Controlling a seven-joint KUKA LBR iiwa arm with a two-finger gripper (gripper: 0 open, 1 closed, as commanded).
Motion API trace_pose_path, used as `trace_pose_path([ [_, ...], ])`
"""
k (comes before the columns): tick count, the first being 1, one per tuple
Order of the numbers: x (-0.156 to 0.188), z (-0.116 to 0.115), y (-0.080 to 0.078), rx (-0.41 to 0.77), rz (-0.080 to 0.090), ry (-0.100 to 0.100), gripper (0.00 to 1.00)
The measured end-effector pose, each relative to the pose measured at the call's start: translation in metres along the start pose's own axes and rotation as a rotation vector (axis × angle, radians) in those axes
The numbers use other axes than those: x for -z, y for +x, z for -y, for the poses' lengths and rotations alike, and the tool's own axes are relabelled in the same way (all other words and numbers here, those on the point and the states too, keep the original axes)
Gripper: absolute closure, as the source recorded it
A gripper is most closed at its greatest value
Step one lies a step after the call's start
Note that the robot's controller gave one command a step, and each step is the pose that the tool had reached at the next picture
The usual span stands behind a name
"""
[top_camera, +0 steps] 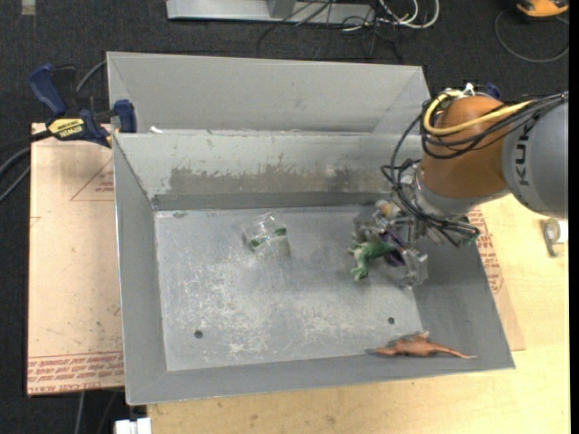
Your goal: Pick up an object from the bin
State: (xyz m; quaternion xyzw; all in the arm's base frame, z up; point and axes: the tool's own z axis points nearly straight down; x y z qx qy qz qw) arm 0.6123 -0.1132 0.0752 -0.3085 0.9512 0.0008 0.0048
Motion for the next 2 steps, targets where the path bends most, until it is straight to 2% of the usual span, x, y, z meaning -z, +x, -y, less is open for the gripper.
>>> trace_pose_path([
  [1,0.0032,0.0138,-0.0275,-0.416,0.007,0.004,1.00],
  [2,0.0032,0.0138,-0.0273,-0.416,0.007,0.004,1.00],
])
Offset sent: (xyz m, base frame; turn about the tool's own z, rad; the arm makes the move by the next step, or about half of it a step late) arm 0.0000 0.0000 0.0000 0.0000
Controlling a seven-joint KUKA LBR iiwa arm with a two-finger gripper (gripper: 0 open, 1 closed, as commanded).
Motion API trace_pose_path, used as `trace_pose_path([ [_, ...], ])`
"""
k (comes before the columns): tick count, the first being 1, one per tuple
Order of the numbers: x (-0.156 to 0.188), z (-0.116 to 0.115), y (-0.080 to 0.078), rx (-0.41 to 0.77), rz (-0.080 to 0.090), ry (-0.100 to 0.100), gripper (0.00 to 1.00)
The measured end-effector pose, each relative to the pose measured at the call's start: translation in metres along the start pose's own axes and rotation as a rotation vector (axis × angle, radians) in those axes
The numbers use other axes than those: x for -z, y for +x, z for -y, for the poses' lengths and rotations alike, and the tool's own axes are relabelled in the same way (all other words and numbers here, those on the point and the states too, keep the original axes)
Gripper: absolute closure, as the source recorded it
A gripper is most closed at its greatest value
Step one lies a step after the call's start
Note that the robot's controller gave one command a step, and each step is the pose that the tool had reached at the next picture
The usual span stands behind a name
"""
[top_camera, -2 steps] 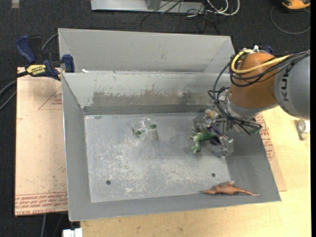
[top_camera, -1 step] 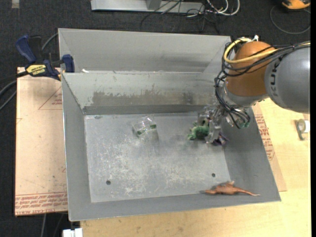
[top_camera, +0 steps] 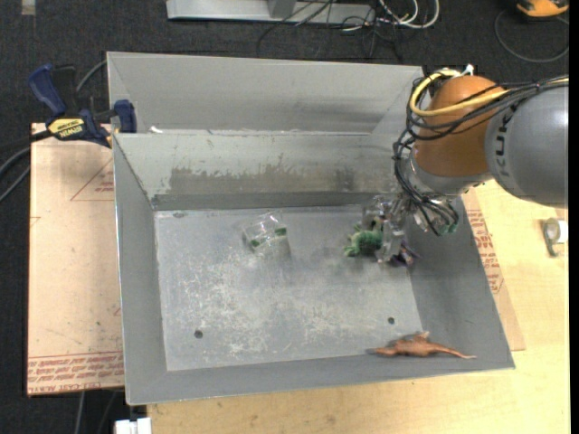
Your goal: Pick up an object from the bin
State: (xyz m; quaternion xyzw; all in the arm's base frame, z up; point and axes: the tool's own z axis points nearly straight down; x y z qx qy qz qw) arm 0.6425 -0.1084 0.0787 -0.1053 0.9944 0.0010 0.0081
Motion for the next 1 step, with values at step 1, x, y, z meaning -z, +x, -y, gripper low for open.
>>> trace_pose_path([
  [1,-0.0047,0.0163,-0.0139,0.034,0.004,-0.011,1.00],
])
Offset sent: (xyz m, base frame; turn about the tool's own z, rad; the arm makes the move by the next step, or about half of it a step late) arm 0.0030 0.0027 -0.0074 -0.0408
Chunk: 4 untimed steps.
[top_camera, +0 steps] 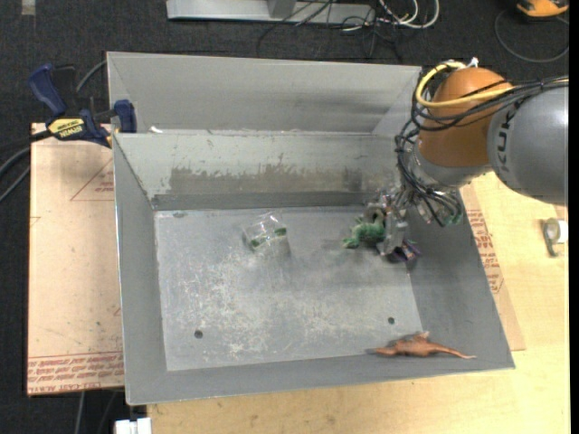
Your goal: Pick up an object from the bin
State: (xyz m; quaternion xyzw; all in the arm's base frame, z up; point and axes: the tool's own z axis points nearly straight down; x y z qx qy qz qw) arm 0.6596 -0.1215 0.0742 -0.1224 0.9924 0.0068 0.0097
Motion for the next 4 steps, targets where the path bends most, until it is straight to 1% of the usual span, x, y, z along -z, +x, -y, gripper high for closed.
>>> trace_pose_path([
  [1,0.002,-0.018,0.006,0.007,0.009,0.016,1.00],
  [2,0.020,-0.018,0.001,0.014,0.006,0.001,1.00],
  [3,0.000,-0.010,0.003,0.039,0.016,0.012,1.00],
  [4,0.231,-0.035,0.012,0.052,0.008,0.001,1.00],
])
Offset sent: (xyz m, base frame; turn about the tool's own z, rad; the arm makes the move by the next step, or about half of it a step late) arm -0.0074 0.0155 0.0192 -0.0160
